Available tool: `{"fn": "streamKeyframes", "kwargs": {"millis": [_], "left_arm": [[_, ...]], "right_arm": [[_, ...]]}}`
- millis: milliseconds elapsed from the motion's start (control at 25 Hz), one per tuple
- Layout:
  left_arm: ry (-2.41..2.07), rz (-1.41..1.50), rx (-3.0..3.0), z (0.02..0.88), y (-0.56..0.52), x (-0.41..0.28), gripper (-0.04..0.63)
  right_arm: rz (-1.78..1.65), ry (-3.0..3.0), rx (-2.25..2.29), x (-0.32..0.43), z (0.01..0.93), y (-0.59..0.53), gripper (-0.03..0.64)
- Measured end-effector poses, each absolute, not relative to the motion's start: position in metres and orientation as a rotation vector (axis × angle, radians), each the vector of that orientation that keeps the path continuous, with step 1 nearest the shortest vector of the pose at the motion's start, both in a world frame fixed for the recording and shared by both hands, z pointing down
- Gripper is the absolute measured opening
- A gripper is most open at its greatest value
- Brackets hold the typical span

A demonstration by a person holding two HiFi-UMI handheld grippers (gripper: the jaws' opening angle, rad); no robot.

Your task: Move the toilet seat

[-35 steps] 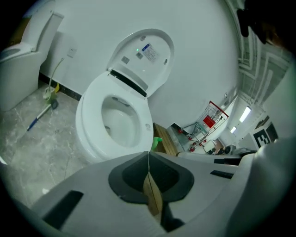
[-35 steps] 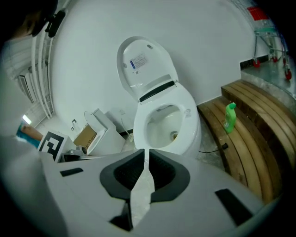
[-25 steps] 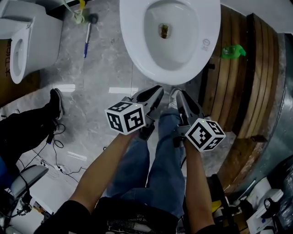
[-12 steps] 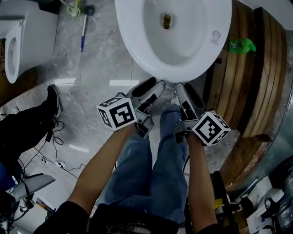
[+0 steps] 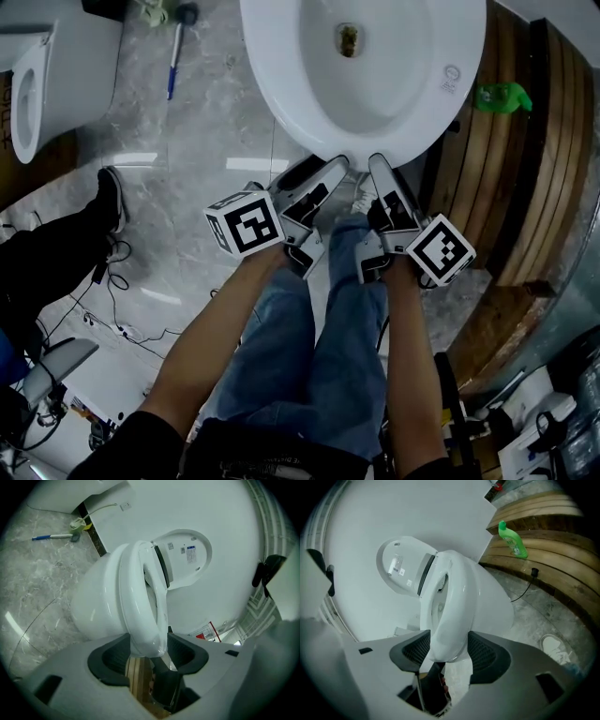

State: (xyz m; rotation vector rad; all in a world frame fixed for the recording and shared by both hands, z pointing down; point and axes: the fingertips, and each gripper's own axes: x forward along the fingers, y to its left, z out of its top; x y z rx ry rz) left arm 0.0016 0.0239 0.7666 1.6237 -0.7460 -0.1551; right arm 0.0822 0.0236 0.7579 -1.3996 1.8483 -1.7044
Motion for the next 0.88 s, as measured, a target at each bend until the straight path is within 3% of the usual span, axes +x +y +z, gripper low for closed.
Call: {"fn": "streamKeyframes", "kwargs": {"millis": [160,240,320,880], "left_arm": [[-0.768,-0.149,1.609,0.771,0.025,-0.001,0.229],[-0.776,-0.144,1.580,0.773,0.026,-0.003,0.172],[-0.778,-0.150,1.551,0.773,0.026,-0.004,0.163],[-0.734,-0.273,1.413,0.694,0.031,-0.005,0.137]], "right_arm": [[-1.749,1.790,-1.400,0.088,0.765,0.027,0.233],[-1.767,1.784,-1.399,0.089,0.767,0.028,0.215],[-1.780,1.784,-1.393,0.089,0.767,0.028,0.187],[-1.790,1.751,-1.332,0.090,0.691,0.036,0.166]]}}
